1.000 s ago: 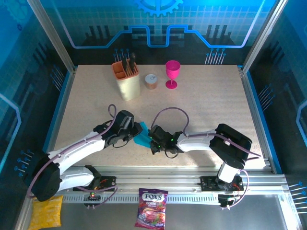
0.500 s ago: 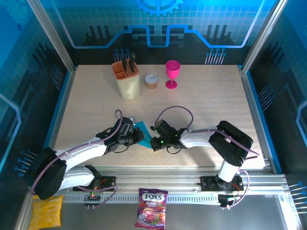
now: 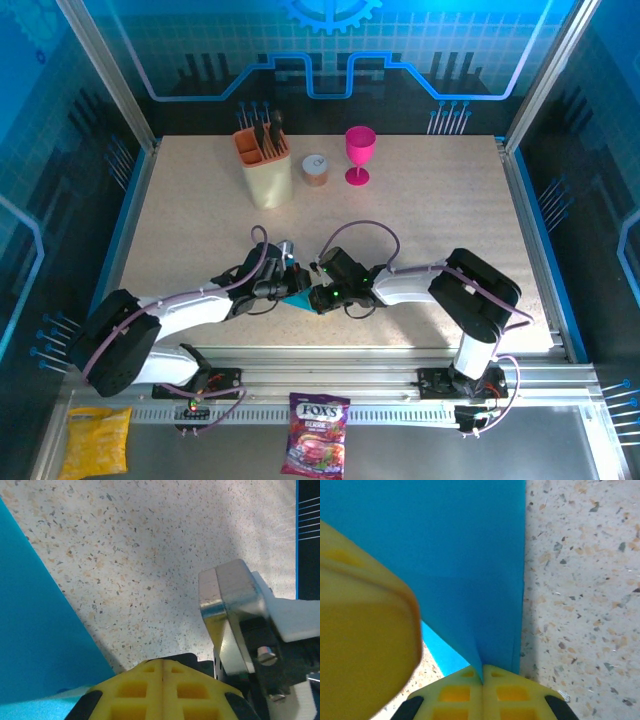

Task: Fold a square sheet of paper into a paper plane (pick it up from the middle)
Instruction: Fourth fold the wing at the center of the table.

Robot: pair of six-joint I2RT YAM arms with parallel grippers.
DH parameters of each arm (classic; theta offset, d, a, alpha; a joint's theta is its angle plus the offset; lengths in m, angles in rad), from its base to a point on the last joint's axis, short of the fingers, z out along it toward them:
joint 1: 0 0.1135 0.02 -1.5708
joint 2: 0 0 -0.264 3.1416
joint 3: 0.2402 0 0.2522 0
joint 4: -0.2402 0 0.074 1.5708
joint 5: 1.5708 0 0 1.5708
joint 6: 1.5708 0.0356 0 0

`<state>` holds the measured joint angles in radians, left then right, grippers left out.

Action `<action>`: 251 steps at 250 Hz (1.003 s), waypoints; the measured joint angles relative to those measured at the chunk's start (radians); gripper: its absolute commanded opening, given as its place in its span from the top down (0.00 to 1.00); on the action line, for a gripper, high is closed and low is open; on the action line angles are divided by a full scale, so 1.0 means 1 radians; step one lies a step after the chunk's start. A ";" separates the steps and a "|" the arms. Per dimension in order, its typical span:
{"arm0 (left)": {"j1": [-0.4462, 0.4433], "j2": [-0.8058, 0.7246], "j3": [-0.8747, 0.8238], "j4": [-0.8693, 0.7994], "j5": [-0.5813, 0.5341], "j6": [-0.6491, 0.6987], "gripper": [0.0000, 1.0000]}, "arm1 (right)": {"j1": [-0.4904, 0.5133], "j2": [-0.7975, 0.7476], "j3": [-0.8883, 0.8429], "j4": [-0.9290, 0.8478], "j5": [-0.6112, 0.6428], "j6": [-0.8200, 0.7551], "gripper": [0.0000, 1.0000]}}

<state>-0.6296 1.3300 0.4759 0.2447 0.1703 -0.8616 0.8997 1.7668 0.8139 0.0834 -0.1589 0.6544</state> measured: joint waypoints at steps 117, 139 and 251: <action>0.000 -0.018 -0.049 0.034 -0.051 0.005 0.99 | -0.004 0.003 0.006 -0.005 -0.011 0.000 1.00; 0.000 -0.019 -0.055 0.039 -0.052 0.006 0.99 | -0.004 0.005 0.007 -0.007 -0.014 0.000 1.00; 0.000 0.094 -0.058 0.109 -0.092 0.026 1.00 | -0.004 0.008 0.011 -0.010 -0.018 -0.005 1.00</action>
<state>-0.6296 1.4239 0.4179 0.3542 0.0784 -0.8352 0.8955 1.7744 0.8249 0.0731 -0.1772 0.6498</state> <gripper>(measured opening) 0.052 0.061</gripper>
